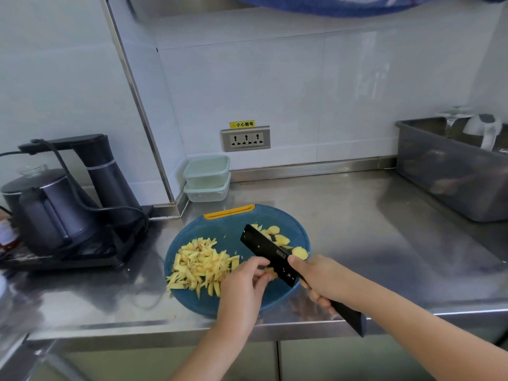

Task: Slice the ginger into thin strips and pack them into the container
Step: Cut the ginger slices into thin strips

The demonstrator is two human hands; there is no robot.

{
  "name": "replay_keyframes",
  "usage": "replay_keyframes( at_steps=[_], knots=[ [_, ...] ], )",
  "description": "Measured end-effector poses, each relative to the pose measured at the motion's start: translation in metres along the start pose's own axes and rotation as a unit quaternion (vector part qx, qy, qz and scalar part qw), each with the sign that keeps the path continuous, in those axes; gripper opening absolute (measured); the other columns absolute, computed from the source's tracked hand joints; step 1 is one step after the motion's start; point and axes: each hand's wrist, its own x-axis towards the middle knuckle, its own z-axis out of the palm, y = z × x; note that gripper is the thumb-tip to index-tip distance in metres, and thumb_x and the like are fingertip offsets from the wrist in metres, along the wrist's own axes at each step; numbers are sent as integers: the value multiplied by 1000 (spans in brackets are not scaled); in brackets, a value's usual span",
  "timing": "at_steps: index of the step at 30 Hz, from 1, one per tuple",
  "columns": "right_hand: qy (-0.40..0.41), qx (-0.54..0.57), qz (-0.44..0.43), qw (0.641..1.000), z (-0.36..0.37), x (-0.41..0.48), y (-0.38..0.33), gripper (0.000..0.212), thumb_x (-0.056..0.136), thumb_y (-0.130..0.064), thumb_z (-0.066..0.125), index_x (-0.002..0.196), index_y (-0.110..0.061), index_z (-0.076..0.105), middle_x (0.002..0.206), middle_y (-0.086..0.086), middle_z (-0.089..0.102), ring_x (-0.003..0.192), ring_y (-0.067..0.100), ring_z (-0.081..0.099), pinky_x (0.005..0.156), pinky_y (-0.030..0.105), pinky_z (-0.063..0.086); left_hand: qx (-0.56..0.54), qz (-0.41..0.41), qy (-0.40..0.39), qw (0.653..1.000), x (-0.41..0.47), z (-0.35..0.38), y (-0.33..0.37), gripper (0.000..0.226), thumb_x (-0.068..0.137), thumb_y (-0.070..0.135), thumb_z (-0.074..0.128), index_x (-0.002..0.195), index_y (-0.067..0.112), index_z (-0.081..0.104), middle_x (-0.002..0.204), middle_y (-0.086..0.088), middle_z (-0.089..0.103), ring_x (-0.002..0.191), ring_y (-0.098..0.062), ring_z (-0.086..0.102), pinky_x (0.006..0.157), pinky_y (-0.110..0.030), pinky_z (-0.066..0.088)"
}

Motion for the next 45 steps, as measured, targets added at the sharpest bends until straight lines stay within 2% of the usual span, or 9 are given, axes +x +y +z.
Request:
replay_keyframes(
  at_steps=[5,9,14,24,29,33,39,43,45],
  knots=[
    [-12,13,3,1000,2,1,1,49,99,-53,33,76,-12,45,36,-3,41,28,11,36,38,22,40,37,52,-27,998,1,-3,-5,23,84,12,70,104,22,72,89,9,64,80,-5,63,77,-28,54],
    [-15,13,-3,1000,4,-1,3,50,100,-52,32,74,-12,45,36,-3,42,29,12,36,39,23,40,34,58,-51,996,4,-7,-5,15,84,14,71,97,21,74,85,15,58,81,-3,61,78,-24,52],
    [-25,20,9,999,2,-4,-1,50,99,-54,32,73,-13,43,37,-3,40,28,11,35,38,21,38,14,43,-29,999,-1,-9,-8,13,80,14,74,91,21,73,78,19,53,81,4,56,70,-5,42],
    [17,-9,-17,1000,-9,-13,-2,52,99,-54,32,71,-11,42,38,-3,38,27,11,33,37,21,37,58,46,-35,997,0,-12,-6,17,81,25,74,98,21,74,83,12,60,71,1,52,71,-17,47],
    [16,-19,-15,1000,-3,-17,-1,51,99,-54,33,72,-11,42,42,0,38,29,12,34,37,22,38,132,68,-71,986,8,-14,-3,25,90,29,63,113,24,70,107,6,62,101,-10,50,86,-20,39],
    [20,-11,-17,1000,-5,-20,-1,52,98,-55,33,71,-11,42,43,0,39,30,13,35,38,23,38,186,86,-144,968,20,-21,2,29,96,33,52,122,27,64,117,7,62,108,-11,49,89,-24,38],
    [13,-20,-16,1000,2,-24,-4,52,99,-54,32,72,-11,43,45,1,40,32,13,36,40,23,40,144,81,-111,980,14,-25,-6,22,89,30,65,108,24,70,102,7,71,94,-8,63,84,-24,49],
    [5,-33,-14,999,7,-25,-7,50,100,-52,31,71,-13,43,46,1,41,31,11,37,40,22,42,143,127,-79,978,10,-24,-14,10,73,16,80,81,21,76,74,8,70,69,-12,65,61,-29,54],
    [7,-57,-17,998,9,-25,-7,37,102,-44,33,71,-26,40,52,3,44,35,11,41,47,28,52,136,134,-68,979,8,-24,-13,14,68,14,84,76,22,75,69,10,69,62,-8,63,57,-25,54]
  ],
)
